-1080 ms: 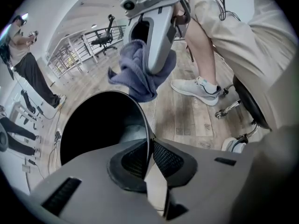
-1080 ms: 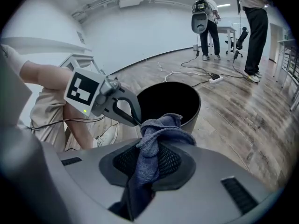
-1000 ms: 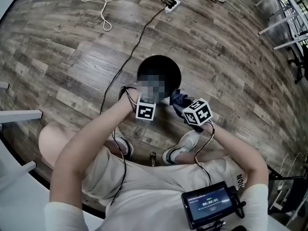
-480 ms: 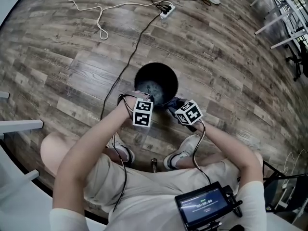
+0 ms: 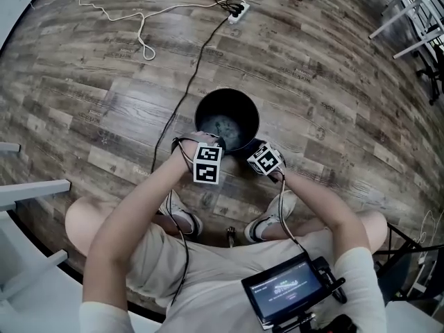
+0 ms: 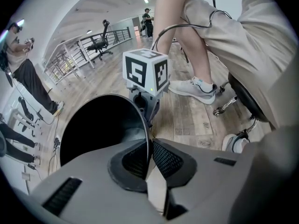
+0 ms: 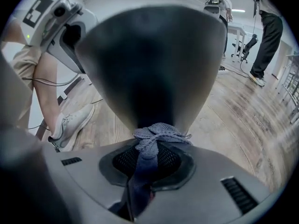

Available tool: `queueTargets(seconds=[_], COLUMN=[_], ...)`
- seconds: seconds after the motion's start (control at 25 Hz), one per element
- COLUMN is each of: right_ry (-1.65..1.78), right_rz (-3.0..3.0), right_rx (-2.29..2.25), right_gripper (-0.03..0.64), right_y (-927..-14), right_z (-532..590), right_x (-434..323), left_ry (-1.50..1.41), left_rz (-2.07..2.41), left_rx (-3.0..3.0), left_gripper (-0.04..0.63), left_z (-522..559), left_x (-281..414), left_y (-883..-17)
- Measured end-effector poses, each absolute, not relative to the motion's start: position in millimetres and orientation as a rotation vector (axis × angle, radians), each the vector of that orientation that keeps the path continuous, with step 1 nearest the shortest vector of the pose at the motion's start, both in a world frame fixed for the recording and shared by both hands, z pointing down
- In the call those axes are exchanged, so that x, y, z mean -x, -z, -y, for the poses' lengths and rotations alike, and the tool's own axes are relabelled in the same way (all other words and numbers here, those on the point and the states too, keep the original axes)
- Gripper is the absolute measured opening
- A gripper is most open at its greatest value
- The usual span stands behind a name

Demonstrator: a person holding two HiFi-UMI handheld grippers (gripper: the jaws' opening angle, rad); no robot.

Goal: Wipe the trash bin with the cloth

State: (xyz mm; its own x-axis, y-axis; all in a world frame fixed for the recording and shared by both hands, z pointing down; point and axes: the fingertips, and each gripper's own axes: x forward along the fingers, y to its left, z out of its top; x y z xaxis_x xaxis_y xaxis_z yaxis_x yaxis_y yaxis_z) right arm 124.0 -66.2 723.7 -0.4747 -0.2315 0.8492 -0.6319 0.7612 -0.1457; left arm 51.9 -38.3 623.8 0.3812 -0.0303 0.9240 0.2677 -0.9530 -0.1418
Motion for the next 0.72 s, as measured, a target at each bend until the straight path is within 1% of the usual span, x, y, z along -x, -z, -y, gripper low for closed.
queueTargets(seconds=[0.44,0.72], right_ry=[-0.424,-0.421], right_rz=[1.910,1.886], right_rx=[-0.676,-0.714], right_gripper=[0.077,0.077], right_y=[-812.3,-811.9], right_z=[77.4,74.4], right_x=[-136.3,-143.9], left_ry=[1.590,1.596], left_rz=[0.189,0.132], left_rx=[2.375,2.381], left_gripper=[0.040,0.043], left_z=[40.2,38.6], left_x=[-53.2,-53.7], left_y=[-623.4,-624.9])
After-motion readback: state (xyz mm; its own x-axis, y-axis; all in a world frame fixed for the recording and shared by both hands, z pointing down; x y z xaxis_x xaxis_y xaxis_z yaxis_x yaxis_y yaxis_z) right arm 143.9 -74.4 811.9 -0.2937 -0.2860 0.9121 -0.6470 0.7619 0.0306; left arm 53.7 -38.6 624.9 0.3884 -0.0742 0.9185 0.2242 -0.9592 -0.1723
